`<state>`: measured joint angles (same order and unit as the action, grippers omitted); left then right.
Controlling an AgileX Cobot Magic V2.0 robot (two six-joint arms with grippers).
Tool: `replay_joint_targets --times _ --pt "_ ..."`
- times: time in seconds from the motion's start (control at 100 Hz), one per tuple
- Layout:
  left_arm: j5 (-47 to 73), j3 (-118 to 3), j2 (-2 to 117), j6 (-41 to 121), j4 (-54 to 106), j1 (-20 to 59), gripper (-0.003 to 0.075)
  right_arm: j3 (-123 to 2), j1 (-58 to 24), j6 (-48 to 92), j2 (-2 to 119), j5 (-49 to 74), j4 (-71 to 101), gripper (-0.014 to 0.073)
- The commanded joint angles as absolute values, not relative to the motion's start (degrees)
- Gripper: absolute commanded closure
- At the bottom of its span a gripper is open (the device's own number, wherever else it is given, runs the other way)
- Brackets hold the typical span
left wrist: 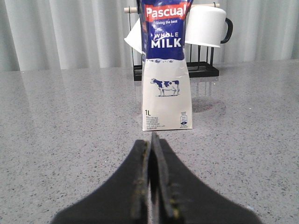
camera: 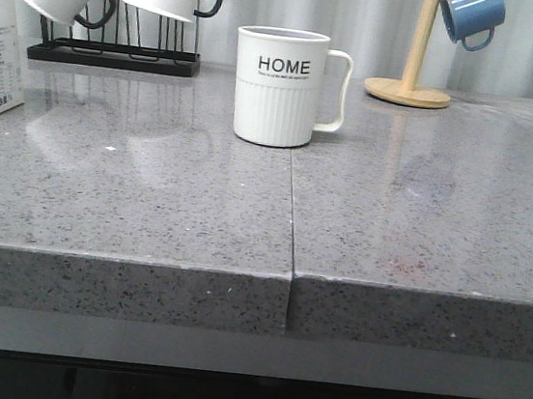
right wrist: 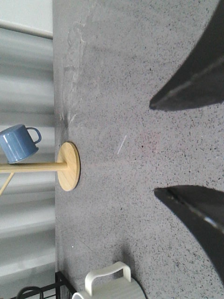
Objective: Place milk next to cup
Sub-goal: 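Open the right gripper and withdraw it from the mug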
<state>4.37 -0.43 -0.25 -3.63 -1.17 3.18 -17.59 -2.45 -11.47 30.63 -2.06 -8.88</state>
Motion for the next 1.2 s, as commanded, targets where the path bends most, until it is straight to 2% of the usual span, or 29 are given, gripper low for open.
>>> replay_joint_targets --times 0.0,0.2,0.27,0.39,0.6,1.19 --pt "-0.47 2.5 -2.08 -3.59 -0.64 3.05 0.0741 -19.1 -2.1 -11.87 30.57 -5.53 -9.66 0.0212" --pt "-0.47 2.5 -2.08 -3.59 -0.64 3.05 0.0741 -19.1 -2.1 -11.87 30.57 -5.19 -9.66 0.0218" --pt "-0.47 2.5 -2.08 -3.59 -0.64 3.05 0.0741 -19.1 -2.1 -11.87 30.57 -5.26 -9.66 0.0255" --pt "-0.47 2.5 -2.08 -3.59 -0.64 3.05 0.0741 -19.1 -2.1 -11.87 30.57 -5.26 -9.66 0.04" --pt "-0.47 2.5 -2.08 -3.59 -0.64 3.05 0.0741 -19.1 -2.1 -11.87 30.57 -5.31 -9.66 0.0718" --pt "-2.47 1.92 -2.08 -3.72 1.21 3.05 0.0741 -19.1 -2.1 -11.87 30.57 -5.31 -9.6 0.0715"
